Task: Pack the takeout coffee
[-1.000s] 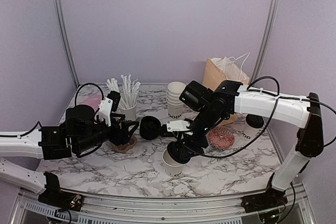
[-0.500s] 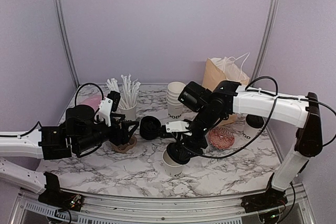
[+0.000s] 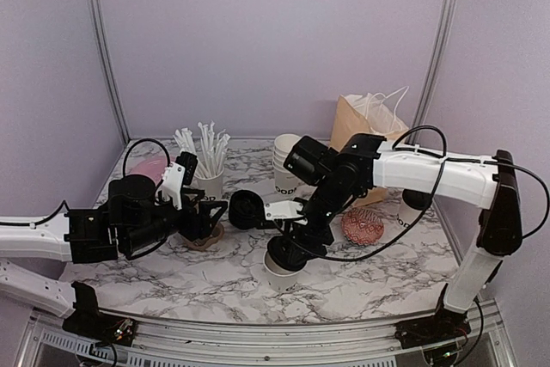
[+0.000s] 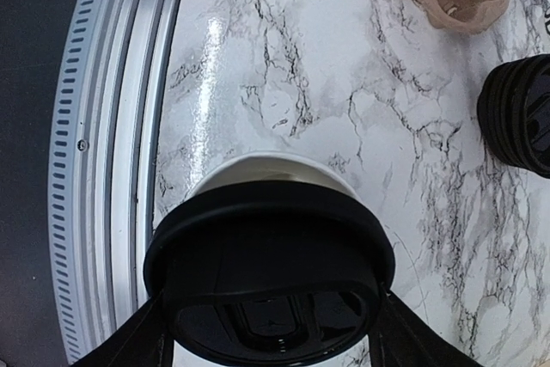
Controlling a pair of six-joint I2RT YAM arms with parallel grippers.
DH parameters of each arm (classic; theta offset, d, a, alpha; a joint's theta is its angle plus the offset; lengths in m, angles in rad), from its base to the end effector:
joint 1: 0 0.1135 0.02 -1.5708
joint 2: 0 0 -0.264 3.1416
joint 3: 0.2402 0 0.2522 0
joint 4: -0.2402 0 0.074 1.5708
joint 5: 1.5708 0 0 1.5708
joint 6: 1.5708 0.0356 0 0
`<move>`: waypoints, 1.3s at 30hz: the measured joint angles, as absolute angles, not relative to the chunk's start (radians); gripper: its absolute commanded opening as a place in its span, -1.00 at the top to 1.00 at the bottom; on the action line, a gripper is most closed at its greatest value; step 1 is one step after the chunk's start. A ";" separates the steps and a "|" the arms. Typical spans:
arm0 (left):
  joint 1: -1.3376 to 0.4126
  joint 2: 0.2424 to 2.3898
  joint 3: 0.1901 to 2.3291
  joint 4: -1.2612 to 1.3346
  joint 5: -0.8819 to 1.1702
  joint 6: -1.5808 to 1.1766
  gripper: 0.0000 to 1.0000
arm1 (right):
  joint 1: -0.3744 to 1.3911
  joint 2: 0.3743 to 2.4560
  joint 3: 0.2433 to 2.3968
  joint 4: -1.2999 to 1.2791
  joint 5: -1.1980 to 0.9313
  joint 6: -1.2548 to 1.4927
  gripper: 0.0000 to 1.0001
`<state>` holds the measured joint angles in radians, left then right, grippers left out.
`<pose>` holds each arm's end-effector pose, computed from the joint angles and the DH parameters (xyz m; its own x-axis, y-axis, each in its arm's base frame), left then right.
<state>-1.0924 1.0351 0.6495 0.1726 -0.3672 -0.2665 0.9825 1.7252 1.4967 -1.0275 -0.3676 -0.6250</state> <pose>0.1216 -0.2068 0.2813 -0.2695 -0.0141 -0.9629 0.6179 0.7644 -0.1842 0.1814 0.2949 0.2754 0.0624 -0.8903 -0.4510 -0.9884 -0.1179 0.0960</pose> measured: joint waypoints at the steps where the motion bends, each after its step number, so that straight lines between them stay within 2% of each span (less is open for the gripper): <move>1: -1.092 1.035 0.647 0.173 -0.368 -0.266 -0.40 | 0.987 1.726 1.499 -1.028 -0.364 -0.624 -0.58; 4: -1.092 1.035 0.645 0.175 -0.368 -0.267 -0.41 | 1.011 1.734 1.507 -1.031 -0.353 -0.622 -0.96; 15: -1.090 1.052 0.642 0.162 -0.394 -0.383 -0.43 | 1.029 1.731 1.537 -1.071 -0.336 -0.626 -0.97; 22: -1.085 1.170 0.701 0.084 -0.306 -0.637 -0.31 | 0.954 1.576 1.479 -1.025 -0.355 -0.597 -0.97; 23: -1.085 1.189 0.706 0.086 -0.274 -0.677 -0.29 | 0.918 1.547 1.456 -1.005 -0.383 -0.585 -0.92; 26: -1.086 1.250 0.707 0.108 -0.179 -0.783 -0.24 | 0.765 1.474 1.364 -0.935 -0.485 -0.535 -0.40; 28: -1.089 1.283 0.707 0.123 -0.130 -0.838 -0.21 | 0.678 1.464 1.291 -0.896 -0.558 -0.509 -0.21; 34: -1.093 1.332 0.707 0.178 -0.044 -0.929 -0.03 | 0.630 1.557 1.108 -0.865 -0.739 -0.475 -0.17; 39: -1.097 1.353 0.707 0.204 0.004 -0.966 0.03 | 0.631 1.589 1.084 -0.855 -0.835 -0.467 -0.12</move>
